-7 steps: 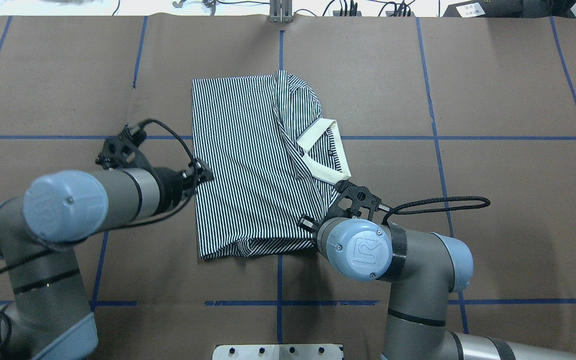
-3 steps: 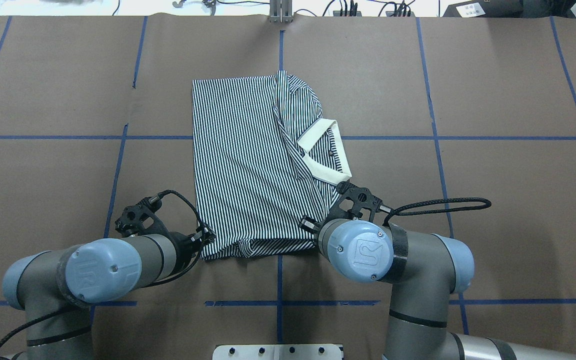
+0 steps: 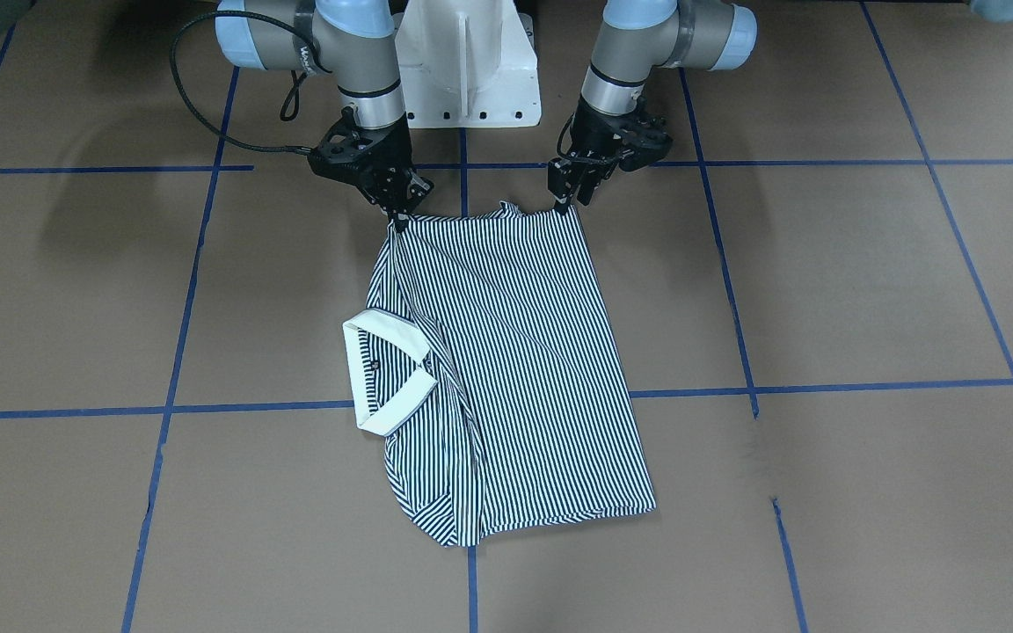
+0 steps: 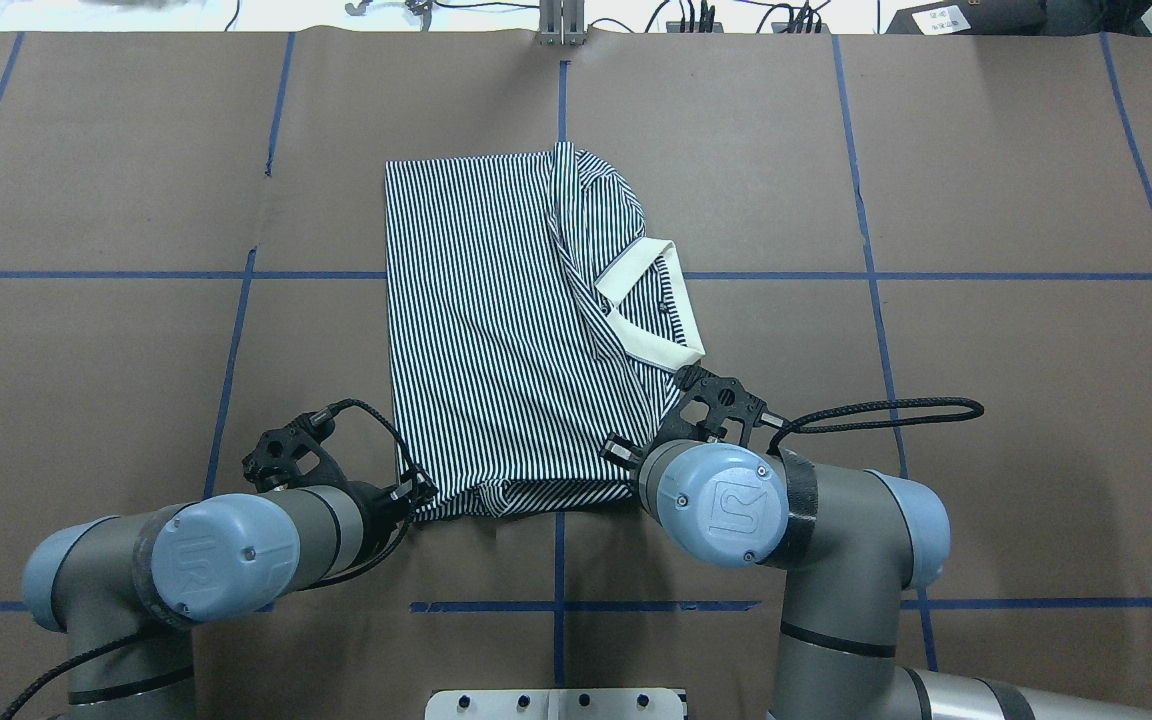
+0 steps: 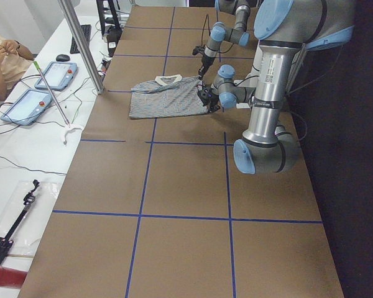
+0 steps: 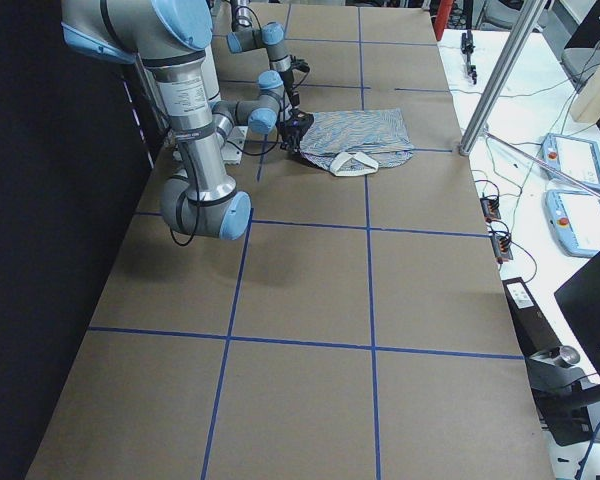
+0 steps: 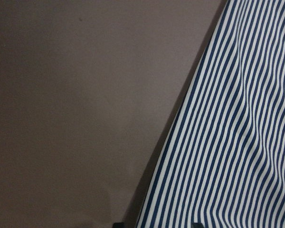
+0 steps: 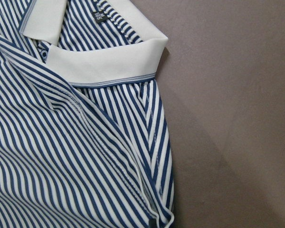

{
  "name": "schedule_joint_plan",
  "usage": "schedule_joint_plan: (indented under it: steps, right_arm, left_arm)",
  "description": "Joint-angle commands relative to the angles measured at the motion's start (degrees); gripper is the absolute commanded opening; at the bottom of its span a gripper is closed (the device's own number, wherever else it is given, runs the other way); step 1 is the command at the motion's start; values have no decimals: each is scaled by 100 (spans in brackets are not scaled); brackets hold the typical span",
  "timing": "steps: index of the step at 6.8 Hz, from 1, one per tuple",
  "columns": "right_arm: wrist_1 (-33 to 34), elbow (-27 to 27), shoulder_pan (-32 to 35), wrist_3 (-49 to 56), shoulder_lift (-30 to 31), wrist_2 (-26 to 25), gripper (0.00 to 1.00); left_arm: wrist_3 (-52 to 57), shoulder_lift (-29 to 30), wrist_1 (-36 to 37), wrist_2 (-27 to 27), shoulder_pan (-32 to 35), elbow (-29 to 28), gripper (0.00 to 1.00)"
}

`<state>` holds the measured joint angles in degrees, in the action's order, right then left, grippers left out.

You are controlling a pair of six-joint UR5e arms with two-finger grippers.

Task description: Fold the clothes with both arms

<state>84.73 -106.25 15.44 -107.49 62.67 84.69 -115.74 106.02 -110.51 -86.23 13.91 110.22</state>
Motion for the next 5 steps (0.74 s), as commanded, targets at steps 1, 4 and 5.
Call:
schedule_joint_plan:
  steps: [1, 4, 5]
  right_arm:
    - [0, -9, -6, 0, 8, -5, 0]
    - [0, -1, -24, 0, 17, -5, 0]
    - [-9, -9, -24, 0, 17, -5, 0]
  left_arm:
    - [-1, -3, 12, 1, -29, -35, 54]
    - [-1, 41, 12, 1, -38, -158, 48]
    - [-10, 59, 12, 1, -55, -158, 22]
